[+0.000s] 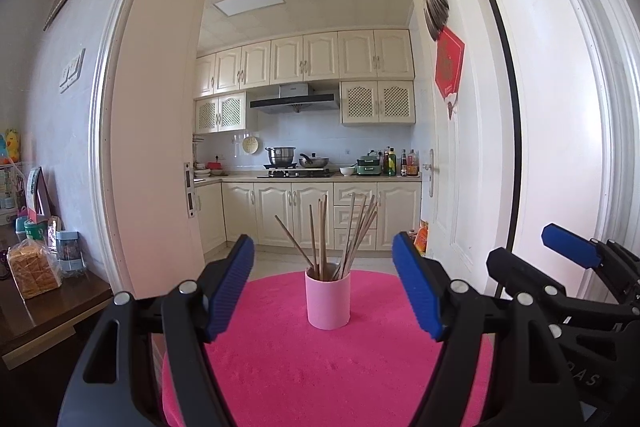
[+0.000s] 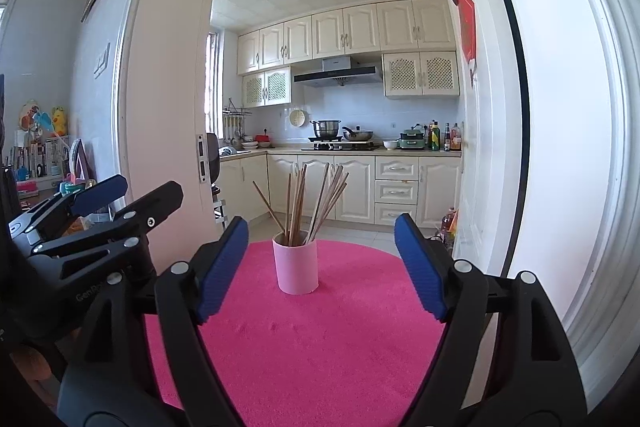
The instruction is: Organize utensils
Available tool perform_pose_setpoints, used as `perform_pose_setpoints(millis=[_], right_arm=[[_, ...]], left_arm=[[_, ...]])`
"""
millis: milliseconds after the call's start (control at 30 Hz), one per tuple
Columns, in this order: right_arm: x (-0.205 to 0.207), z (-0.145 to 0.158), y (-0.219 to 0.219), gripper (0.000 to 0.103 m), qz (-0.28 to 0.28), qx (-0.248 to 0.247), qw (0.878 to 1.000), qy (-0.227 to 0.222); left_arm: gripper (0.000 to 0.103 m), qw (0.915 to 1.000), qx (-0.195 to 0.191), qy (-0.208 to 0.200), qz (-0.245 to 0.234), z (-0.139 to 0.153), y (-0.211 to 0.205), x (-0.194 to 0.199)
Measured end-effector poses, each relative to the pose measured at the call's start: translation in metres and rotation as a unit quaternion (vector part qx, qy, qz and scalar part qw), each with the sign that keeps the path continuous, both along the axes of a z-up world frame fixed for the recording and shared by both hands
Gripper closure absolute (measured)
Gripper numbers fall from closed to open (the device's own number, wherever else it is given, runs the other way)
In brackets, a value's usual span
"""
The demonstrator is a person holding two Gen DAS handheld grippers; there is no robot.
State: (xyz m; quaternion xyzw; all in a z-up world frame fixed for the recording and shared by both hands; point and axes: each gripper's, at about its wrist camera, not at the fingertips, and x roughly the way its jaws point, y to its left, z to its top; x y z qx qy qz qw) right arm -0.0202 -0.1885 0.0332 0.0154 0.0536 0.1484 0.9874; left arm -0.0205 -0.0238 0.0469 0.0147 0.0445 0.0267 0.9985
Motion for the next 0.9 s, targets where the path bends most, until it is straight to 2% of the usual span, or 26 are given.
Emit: perform_pose_setpoints(millis=[900], right_arm=[[0.023,-0.009,-0.013,0.028,0.005,0.013,1.000,0.021]], left_arm=[[0.032,0.9999,0.003,0.014,-0.004,-0.008,-0.013,0.024]])
